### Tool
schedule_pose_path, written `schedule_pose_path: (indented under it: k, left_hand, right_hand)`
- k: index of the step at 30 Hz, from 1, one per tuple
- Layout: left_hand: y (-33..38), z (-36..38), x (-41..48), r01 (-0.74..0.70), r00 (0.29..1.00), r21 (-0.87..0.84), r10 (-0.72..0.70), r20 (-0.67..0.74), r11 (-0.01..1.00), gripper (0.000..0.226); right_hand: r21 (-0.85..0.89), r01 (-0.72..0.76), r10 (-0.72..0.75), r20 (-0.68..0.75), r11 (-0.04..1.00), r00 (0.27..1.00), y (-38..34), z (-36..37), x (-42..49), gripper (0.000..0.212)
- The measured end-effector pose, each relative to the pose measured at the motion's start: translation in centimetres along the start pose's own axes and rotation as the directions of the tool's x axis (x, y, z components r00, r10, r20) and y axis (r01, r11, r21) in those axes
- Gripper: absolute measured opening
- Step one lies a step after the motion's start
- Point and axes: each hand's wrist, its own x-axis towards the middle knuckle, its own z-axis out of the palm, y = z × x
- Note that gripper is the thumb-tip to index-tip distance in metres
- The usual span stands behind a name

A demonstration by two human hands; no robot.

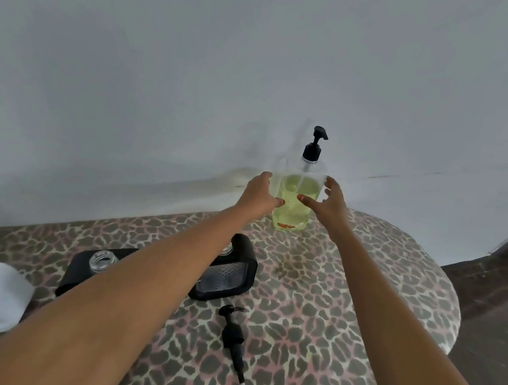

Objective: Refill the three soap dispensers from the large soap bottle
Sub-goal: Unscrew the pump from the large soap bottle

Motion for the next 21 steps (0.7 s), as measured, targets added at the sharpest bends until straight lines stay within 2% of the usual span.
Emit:
schedule_pose_path:
  k: [4, 8, 13, 18, 21]
  left_hand:
    - [0.0, 0.8, 2.6, 0.079, 0.995, -0.053, -0.075, 0.067, 0.996, 0.079]
    - [0.4, 1.0, 4.3, 0.071, 0.99, -0.099, -0.058, 0.129, 0.993, 0.082]
    - [0.8, 0.6, 4.5, 0.056, 0.987, -0.242, -0.016, 0.161, 0.969, 0.069]
    - [1.2, 0.2, 2.9, -0.009, 0.989, -0.182, 0.035, 0.141, 0.983, 0.061]
    - [2.1, -0.8, 1.3, -0.041, 0.989, -0.218, 0.07, 0.127, 0.975, 0.059]
  right_hand:
    - [0.043, 0.027, -0.031, 0.094, 0.999, 0.995, 0.9, 0.5, 1.7, 0.072]
    - [0.098, 0.035, -0.047, 0.129, 0.995, 0.991, 1.1, 0.7, 2.3, 0.072]
    - [0.055, 0.049, -0.053, 0.063, 0.997, 0.997, 1.1, 0.7, 2.4, 0.069]
    - [-0.008, 0.094, -0.094, -0.016, 0.996, 0.995, 0.2, 0.6, 0.6, 0.062]
    - [-0.056, 0.123, -0.125, -0.036, 0.991, 0.991, -1.5, -0.2, -0.7, 0.06]
